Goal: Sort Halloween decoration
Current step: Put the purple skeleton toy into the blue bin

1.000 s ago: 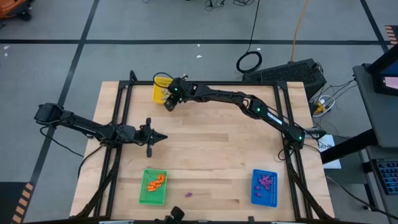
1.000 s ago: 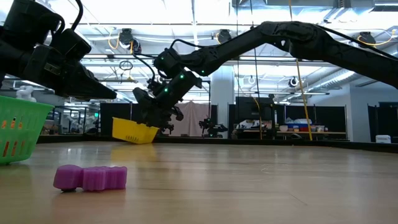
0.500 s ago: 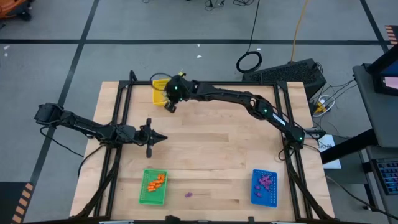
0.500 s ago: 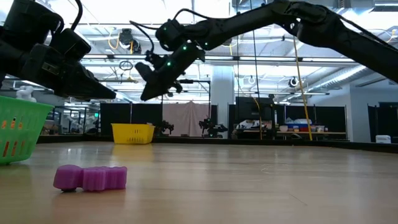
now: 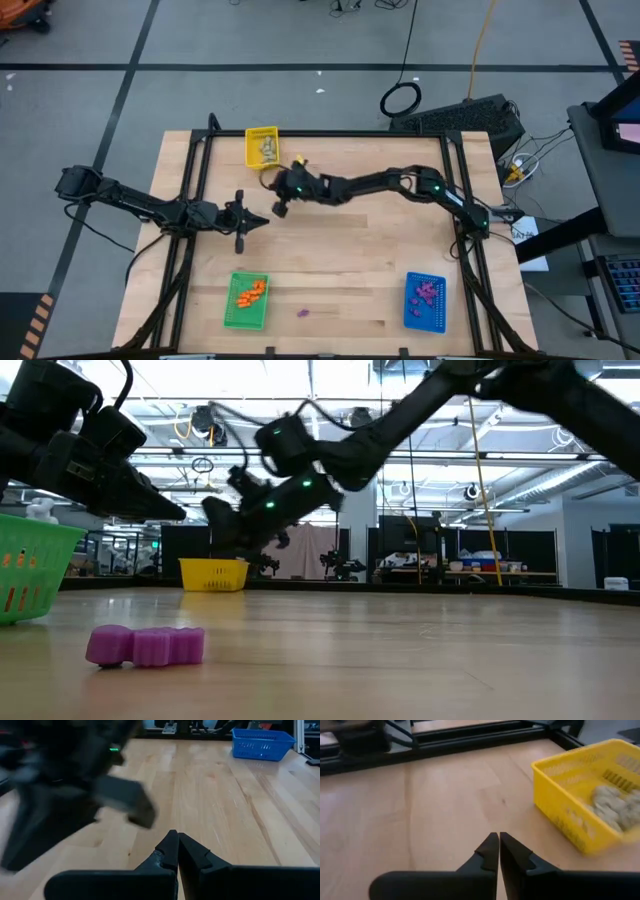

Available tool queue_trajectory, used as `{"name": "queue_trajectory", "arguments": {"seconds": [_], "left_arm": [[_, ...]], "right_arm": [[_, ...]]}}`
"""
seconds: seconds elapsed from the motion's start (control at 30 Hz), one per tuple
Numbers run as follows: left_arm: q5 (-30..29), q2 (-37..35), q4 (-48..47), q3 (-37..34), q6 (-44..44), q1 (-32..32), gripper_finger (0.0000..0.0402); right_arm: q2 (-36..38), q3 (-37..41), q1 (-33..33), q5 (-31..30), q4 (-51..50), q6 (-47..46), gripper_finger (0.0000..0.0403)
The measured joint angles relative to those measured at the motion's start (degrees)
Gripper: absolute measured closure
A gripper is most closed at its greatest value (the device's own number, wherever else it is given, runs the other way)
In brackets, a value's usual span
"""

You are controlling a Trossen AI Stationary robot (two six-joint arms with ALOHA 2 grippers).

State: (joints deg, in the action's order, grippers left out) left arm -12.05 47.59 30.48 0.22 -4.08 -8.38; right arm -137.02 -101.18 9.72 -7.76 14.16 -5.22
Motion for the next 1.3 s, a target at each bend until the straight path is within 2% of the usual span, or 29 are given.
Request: {"name": "queue_trajectory", "arguments": {"seconds": [0.17,0.3,0.43,0.6,0.73,1.03,1.17,1.3], "left_arm": [[0.2,-0.1,2.7,0.0,1.4,0.0,0.0393],[1.8,-2.3,5.6,0.0,3.7,0.2,0.0393],[4.4,-5.5,4.7,0.0,4.5,1.9,0.0393],[10.5,-9.0,2.8,0.0,5.5,6.2,0.0393],[16.5,-11.0,1.6,0.0,6.2,9.7,0.0393],[24.7,-15.9,-1.9,0.0,6.4,16.5,0.0393],[26.5,-18.5,-4.4,0.0,6.4,19.0,0.0393],[27.5,-21.0,-7.1,0.0,6.5,20.7,0.0393]], "right_arm": [[10.6,16.7,-2.8,-1.7,8.5,-1.5,0.0403],[19.5,26.0,-6.7,-5.8,5.4,-1.6,0.0403],[25.6,30.1,-11.8,-5.9,-1.0,-2.1,0.0403],[27.0,30.4,-18.3,-5.7,-6.5,-4.1,0.0403],[27.0,30.4,-22.8,-5.5,-6.1,-6.6,0.0403],[27.0,30.3,-30.5,-5.7,-5.6,-14.5,0.0403],[26.3,26.5,-33.1,-5.7,-9.6,-16.8,0.0403],[22.0,17.3,-35.1,-5.9,-18.7,-17.2,0.0403]]}}
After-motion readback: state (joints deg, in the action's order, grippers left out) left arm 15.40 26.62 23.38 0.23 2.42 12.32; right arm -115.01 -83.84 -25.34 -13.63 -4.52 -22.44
